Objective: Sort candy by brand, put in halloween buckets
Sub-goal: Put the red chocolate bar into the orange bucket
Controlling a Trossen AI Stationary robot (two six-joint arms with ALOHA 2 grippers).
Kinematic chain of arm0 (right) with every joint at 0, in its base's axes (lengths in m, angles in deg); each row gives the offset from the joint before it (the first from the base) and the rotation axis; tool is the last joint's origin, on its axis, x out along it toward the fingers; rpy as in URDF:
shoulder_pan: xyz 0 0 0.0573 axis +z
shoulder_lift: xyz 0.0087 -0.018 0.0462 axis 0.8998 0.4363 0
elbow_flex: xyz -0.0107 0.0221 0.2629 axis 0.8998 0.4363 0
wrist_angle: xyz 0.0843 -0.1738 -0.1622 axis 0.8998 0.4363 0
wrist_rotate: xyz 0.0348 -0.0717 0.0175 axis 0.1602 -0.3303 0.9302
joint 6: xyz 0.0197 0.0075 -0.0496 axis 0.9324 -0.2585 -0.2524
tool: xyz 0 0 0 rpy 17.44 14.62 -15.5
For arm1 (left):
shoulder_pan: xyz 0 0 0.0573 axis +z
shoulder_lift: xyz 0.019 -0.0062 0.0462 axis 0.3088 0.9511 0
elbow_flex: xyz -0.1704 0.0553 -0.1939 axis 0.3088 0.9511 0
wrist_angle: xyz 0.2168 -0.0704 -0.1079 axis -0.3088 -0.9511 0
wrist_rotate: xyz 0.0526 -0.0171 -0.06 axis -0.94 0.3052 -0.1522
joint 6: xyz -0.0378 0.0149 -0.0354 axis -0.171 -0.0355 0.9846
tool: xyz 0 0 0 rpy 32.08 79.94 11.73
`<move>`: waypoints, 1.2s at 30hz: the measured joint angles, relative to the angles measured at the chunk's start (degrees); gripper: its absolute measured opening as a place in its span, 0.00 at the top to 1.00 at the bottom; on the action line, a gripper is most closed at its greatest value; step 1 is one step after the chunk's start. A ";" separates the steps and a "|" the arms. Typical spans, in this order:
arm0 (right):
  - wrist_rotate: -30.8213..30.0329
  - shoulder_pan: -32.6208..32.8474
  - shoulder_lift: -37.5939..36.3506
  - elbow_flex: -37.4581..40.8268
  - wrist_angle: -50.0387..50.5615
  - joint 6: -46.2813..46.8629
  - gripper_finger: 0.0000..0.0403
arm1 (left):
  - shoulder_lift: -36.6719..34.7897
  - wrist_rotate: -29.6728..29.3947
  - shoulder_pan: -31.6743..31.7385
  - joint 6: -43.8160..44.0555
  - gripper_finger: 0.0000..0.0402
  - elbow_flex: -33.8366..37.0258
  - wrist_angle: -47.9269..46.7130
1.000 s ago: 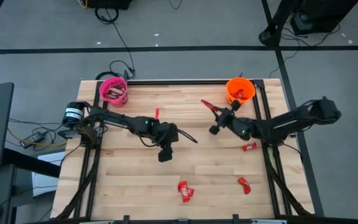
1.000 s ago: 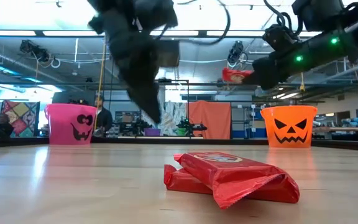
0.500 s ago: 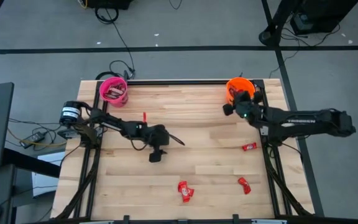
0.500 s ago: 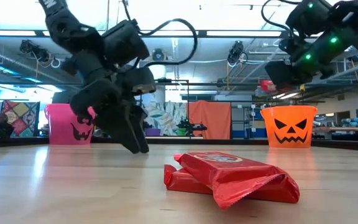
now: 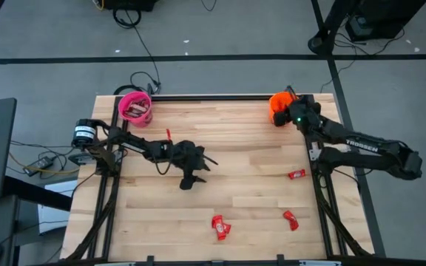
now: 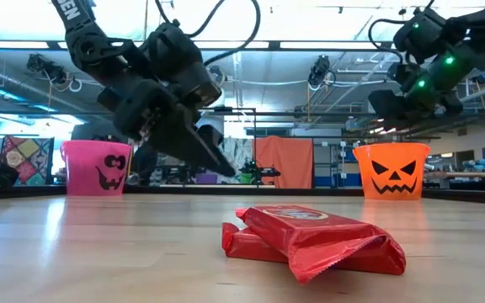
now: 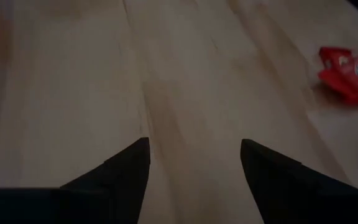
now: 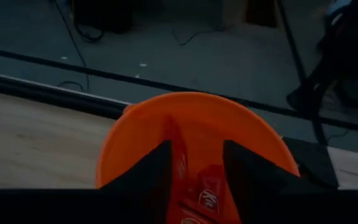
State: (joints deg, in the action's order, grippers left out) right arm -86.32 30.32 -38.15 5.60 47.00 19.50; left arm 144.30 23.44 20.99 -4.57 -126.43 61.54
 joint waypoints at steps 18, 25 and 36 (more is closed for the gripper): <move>44.88 6.94 -1.55 -0.04 -15.96 -4.37 0.52 | 0.07 -8.02 -5.26 0.61 0.37 -0.02 13.74; 39.03 25.89 1.19 -0.04 -14.74 6.54 0.54 | 0.68 -8.02 -10.07 5.93 0.37 -0.04 16.33; 18.19 53.38 19.28 -0.04 -18.80 21.73 0.57 | 11.39 -7.77 -20.12 6.99 0.37 -0.07 29.05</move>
State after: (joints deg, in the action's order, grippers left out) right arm -68.13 83.70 -18.86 5.55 28.20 41.23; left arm 155.69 15.66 0.88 2.42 -126.50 90.59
